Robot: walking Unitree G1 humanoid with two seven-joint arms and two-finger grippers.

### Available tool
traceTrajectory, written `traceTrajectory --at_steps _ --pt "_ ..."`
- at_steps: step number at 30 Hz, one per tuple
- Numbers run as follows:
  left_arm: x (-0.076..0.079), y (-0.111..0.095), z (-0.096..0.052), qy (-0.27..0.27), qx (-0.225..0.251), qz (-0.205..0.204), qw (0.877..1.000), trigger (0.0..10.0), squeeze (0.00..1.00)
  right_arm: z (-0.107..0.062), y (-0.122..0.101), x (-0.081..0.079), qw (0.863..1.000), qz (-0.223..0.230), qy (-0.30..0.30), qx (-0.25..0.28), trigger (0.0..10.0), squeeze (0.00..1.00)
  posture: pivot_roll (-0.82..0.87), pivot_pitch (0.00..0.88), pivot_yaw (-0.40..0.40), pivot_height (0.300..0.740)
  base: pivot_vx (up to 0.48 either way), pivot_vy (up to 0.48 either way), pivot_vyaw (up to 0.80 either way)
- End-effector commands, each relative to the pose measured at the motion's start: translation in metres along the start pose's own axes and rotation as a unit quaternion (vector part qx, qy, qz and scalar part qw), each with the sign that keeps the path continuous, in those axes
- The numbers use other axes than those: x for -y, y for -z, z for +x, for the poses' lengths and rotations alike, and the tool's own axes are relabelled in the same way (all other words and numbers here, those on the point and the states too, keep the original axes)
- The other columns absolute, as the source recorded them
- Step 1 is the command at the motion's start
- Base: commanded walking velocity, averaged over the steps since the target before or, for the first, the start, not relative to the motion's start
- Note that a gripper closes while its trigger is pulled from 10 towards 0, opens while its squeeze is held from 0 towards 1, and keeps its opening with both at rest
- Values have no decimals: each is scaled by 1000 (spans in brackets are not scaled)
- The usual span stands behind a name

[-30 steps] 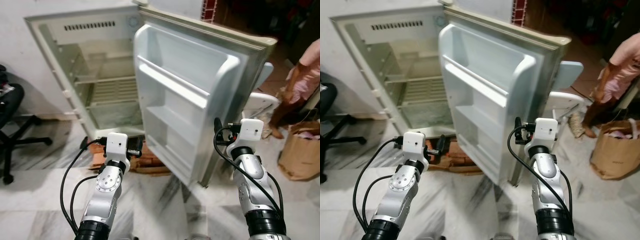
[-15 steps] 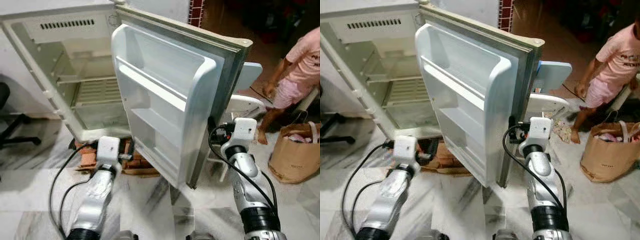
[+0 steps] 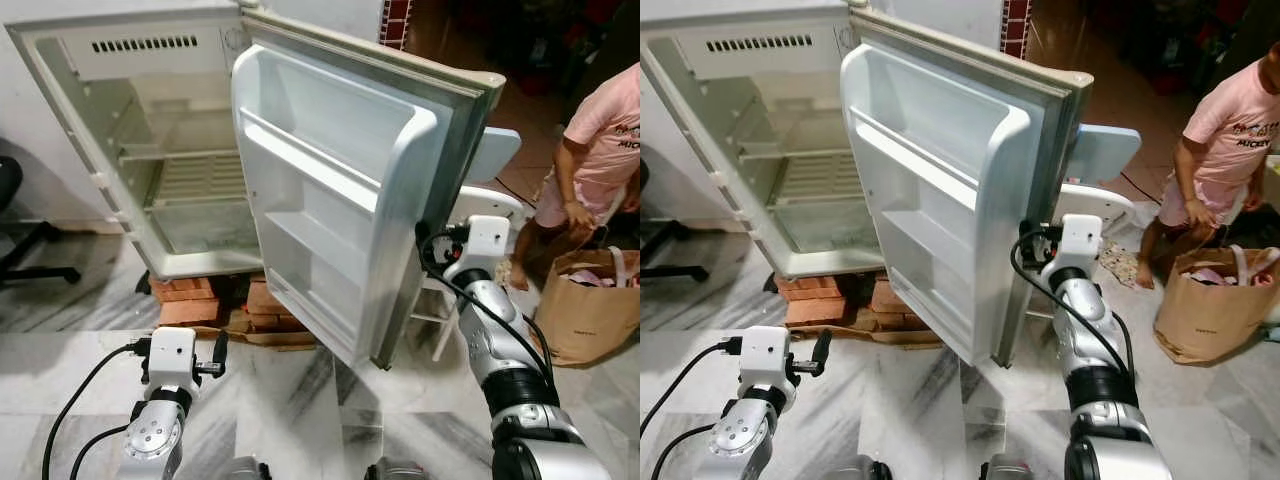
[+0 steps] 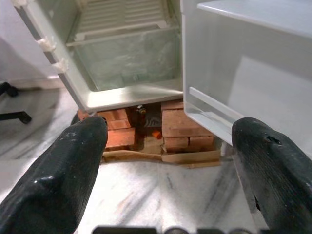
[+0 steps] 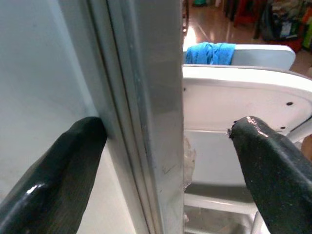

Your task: Restocking fridge

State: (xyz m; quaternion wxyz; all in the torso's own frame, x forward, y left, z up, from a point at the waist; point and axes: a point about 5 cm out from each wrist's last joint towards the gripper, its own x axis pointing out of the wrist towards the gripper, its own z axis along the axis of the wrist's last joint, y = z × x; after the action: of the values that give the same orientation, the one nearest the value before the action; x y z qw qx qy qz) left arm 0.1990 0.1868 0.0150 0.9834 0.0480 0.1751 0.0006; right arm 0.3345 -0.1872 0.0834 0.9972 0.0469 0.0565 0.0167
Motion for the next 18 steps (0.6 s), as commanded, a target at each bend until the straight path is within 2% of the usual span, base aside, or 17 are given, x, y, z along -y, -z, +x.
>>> traceTrajectory --at_steps 1,4,5,6,7,9,10,13,15,16,18 --pt "-2 -4 2 -2 5 2 1000 10000 0 19 -49 -16 995 20 -39 91 10000 0 47 0 18 740 0 0 0" --pt "-4 -4 2 -10 6 3 1000 10000 0 18 -57 -35 985 57 -124 103 10000 0 52 0 14 740 0 0 0" --pt "-7 -3 -1 -21 7 3 1000 10000 0 14 -61 -47 971 94 -190 108 10000 0 58 0 10 740 0 0 0" --pt "-7 -3 -1 -21 7 3 1000 10000 0 14 -61 -47 971 94 -190 108 10000 0 58 0 10 740 0 0 0" --pt "-13 3 -7 -39 1 2 999 10000 0 0 -63 -60 946 120 -280 108 10000 0 64 0 7 740 0 0 0" --pt "-20 10 -12 -59 -8 -2 998 10000 0 -15 -65 -70 919 139 -355 103 10000 0 68 0 5 740 0 0 0" --pt "-25 19 -18 -73 -22 -9 997 10000 0 -32 -66 -77 891 148 -420 92 10000 0 73 0 2 740 0 0 0" --pt "-29 28 -22 -79 -37 -14 996 10000 0 -45 -63 -81 872 144 -462 77 10000 0 81 0 -2 740 0 0 0" --pt "-33 36 -26 -88 -47 -16 995 10000 0 -61 -55 -80 846 151 -509 45 10000 0 86 0 -4 740 0 0 0" --pt "-35 38 -27 -93 -50 -18 994 10000 0 -65 -49 -78 841 148 -520 30 10000 0 91 0 -7 740 0 0 0" --pt "-36 41 -28 -97 -52 -20 994 10000 0 -66 -33 -71 848 142 -510 1 10000 0 96 0 -8 740 0 0 0"
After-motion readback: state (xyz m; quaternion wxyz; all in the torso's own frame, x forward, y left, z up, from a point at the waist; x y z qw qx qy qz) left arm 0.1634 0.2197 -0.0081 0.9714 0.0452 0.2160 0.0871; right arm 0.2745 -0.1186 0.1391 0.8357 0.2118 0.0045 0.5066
